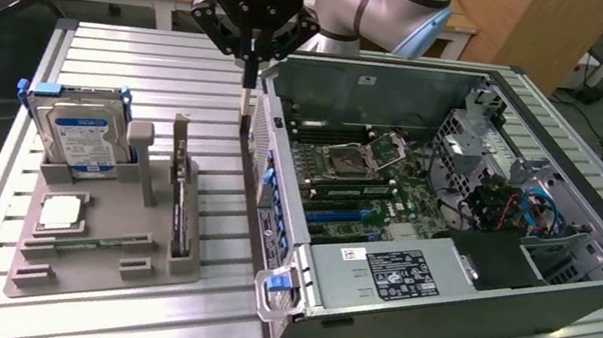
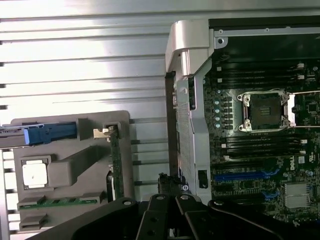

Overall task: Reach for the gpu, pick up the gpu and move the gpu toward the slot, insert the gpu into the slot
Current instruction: 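Reach for the gpu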

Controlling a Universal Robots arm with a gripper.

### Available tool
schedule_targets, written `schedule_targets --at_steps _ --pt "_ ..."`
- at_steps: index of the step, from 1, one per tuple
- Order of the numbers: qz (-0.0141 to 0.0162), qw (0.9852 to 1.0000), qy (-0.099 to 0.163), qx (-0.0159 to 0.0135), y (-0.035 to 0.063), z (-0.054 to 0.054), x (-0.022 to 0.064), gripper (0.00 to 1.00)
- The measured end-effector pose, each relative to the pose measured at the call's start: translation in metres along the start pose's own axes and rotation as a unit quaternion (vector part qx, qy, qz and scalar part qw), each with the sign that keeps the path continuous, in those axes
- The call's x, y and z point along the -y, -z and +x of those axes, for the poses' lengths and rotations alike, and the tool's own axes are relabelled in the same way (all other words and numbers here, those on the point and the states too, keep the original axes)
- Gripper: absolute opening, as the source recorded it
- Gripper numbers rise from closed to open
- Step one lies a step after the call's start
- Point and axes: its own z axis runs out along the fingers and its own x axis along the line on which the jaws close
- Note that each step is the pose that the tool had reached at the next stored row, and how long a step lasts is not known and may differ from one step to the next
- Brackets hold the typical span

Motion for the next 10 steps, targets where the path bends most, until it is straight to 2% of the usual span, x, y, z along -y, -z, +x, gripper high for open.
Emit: schedule_targets --at_steps 10 --pt "0.0 1.0 0.0 -0.0004 -0.0003 0.011 0.0009 0.1"
